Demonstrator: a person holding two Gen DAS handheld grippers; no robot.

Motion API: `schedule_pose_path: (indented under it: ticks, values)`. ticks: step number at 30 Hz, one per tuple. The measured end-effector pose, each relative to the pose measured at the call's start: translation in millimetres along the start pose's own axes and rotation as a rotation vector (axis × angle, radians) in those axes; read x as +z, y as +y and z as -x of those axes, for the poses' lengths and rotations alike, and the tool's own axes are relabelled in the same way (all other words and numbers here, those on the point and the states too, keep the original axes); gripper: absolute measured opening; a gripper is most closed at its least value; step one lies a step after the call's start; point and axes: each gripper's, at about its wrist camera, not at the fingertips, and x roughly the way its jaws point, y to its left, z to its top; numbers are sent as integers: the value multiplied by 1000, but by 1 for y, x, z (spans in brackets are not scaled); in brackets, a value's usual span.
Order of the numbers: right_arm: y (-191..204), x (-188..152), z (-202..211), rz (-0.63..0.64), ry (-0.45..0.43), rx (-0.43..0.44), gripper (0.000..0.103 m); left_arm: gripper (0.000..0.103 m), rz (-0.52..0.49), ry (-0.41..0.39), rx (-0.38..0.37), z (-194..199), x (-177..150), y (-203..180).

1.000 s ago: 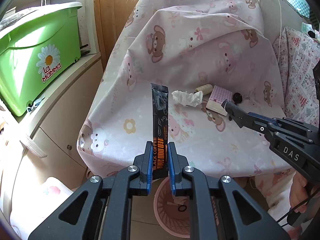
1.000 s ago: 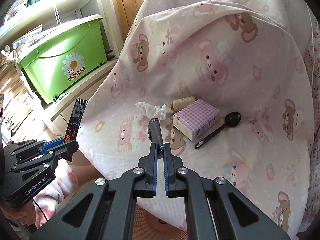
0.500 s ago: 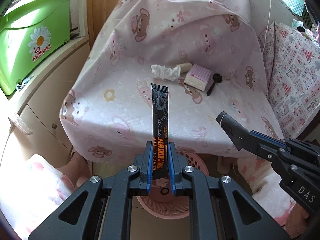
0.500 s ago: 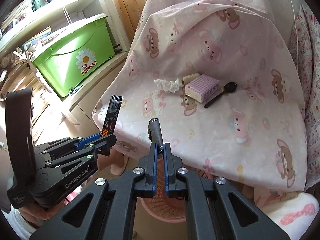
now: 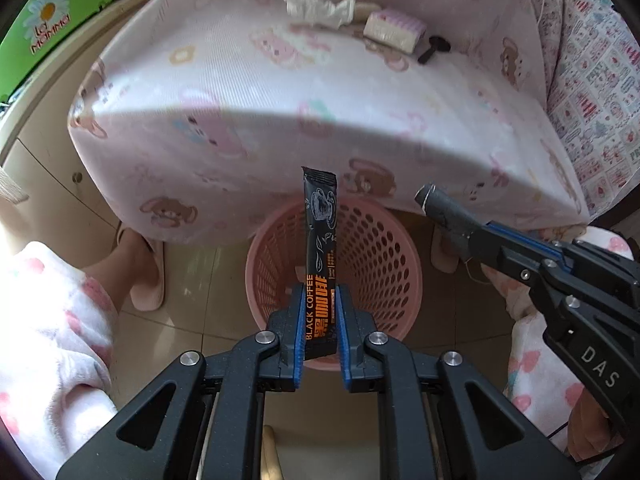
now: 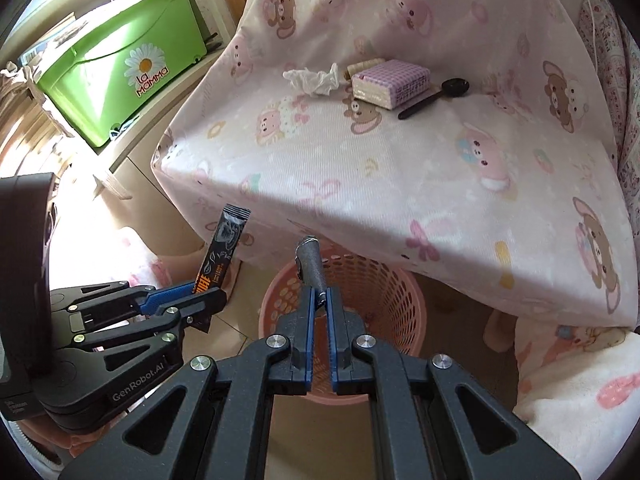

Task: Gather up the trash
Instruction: 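Carry the wrapper and black cylinder down over the pink wastebasket, then open both grippers to drop the wrapper and cylinder into the basket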

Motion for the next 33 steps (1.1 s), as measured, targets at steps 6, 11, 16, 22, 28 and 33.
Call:
schedule_pose_path:
  ticks: [6, 11, 16, 22, 28, 33]
  values:
    - [-1, -15, -36, 11, 20, -177, 7, 13, 85, 141, 5, -45, 3, 8]
    - [-8, -26, -68, -55, 117, -170, 7, 13, 75, 268, 46, -73, 10, 7]
    - [-10, -27, -95, -57, 184, -185, 7, 13, 182, 386, -7, -111, 10, 23]
    - [-9, -32, -119, -41, 251, -214, 7, 13, 215, 411, 10, -141, -1, 36]
    - [-7, -41, -143, -3, 328, -222, 7, 13, 206, 412, 44, -157, -5, 43]
    - [-9, -48, -153, -13, 371, -215, 7, 14, 199, 423, 36, -161, -4, 44]
